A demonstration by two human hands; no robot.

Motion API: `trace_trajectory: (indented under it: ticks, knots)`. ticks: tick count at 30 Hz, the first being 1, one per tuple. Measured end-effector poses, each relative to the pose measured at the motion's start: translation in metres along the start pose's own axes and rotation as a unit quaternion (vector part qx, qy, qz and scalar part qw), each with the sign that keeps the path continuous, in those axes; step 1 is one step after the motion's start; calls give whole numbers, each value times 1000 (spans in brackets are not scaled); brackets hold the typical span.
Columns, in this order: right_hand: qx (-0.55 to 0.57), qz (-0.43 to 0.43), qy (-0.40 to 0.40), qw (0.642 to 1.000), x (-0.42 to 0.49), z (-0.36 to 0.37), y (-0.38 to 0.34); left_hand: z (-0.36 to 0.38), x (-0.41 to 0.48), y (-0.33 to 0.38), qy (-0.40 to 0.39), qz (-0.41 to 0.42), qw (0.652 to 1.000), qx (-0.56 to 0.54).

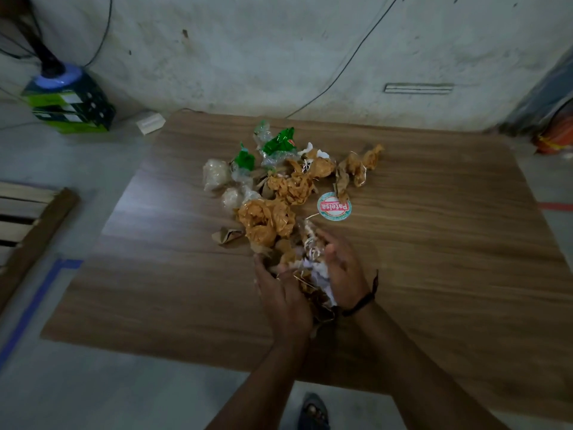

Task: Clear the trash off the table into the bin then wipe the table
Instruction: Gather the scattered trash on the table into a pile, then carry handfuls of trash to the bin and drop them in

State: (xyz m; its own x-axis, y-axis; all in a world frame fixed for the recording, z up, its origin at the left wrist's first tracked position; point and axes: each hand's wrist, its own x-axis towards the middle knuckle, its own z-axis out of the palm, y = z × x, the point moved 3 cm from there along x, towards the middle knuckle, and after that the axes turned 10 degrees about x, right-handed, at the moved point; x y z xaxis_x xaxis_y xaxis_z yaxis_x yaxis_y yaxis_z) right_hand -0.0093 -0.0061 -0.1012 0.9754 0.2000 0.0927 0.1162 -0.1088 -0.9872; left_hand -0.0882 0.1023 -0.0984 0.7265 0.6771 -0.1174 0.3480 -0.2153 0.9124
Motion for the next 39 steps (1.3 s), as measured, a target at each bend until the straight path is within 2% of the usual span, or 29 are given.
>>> trace_trajectory:
  ticks: [2, 5, 11, 14, 16, 18, 22, 32, 36, 39]
  knots:
    - [44, 1, 34, 998, 3, -22, 1, -10, 1, -7, 24, -9, 999, 25]
    - [22, 5, 54, 998, 13, -48, 3, -21, -5, -11, 41, 12, 997, 68]
    - [-112, -3, -80, 990, 23, -22, 9, 0, -26, -1, 4, 24, 996, 91]
    - [-123, -40, -103, 986, 2, -4, 1, 12, -26, 3, -7, 17, 999, 49]
    - [-79, -39, -101, 991, -14, 7, -2, 17, -25, 6, -13, 7, 1000, 18]
    - [16, -5, -78, 997, -26, 15, -8, 20, -22, 5, -7, -3, 1000, -18]
    - [151, 54, -19, 987, -33, 21, -17, 19, -19, 6, -16, -30, 994, -105]
    - [342, 151, 108, 921, -44, 22, -45, 3, -24, 44, -1, -123, 958, -259]
    - [427, 159, 109, 883, -48, 17, -70, -7, -32, 67, -3, -111, 961, -254]
    - [455, 152, 121, 869, -53, 10, -90, -19, -44, 88, -12, -92, 960, -263]
